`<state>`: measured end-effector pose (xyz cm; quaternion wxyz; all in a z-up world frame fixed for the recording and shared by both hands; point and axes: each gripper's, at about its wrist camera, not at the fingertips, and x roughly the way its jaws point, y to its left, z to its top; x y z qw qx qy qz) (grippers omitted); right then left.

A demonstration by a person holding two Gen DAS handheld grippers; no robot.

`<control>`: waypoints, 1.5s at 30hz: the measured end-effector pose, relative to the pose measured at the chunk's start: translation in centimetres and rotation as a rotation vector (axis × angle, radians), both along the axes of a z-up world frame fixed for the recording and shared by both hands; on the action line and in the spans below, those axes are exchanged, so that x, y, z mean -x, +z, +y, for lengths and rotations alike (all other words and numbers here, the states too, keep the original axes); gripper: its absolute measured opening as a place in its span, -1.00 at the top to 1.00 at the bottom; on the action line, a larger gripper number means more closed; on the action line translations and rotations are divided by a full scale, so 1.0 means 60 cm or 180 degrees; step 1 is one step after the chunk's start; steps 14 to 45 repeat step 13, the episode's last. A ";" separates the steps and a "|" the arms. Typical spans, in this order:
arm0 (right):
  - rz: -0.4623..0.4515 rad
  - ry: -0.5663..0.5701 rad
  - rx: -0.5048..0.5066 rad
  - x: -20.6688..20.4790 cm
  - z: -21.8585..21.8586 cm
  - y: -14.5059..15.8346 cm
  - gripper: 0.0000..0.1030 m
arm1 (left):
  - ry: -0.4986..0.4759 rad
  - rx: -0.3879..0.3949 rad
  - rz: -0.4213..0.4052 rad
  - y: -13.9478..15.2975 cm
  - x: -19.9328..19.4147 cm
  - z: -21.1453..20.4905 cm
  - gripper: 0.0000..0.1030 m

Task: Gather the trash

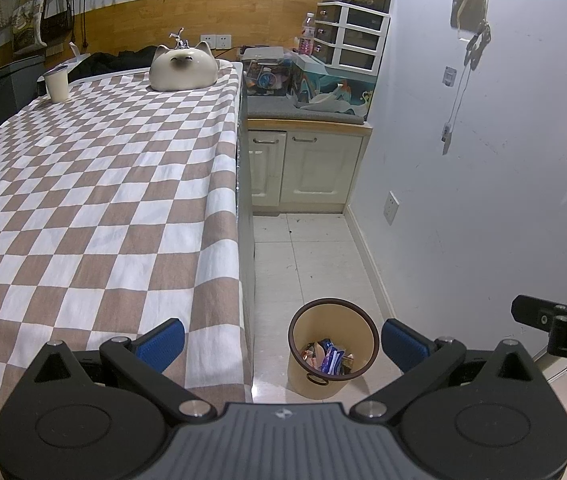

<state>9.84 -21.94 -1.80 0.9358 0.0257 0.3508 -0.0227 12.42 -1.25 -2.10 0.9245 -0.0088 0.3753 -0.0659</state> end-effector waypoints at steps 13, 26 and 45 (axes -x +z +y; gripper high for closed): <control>-0.0004 0.0001 -0.0001 0.001 0.000 0.001 -1.00 | 0.0000 0.0011 -0.0038 0.002 0.004 0.000 -1.00; -0.0004 0.0001 -0.0001 0.001 0.000 0.001 -1.00 | 0.0000 0.0011 -0.0038 0.002 0.004 0.000 -1.00; -0.0004 0.0001 -0.0001 0.001 0.000 0.001 -1.00 | 0.0000 0.0011 -0.0038 0.002 0.004 0.000 -1.00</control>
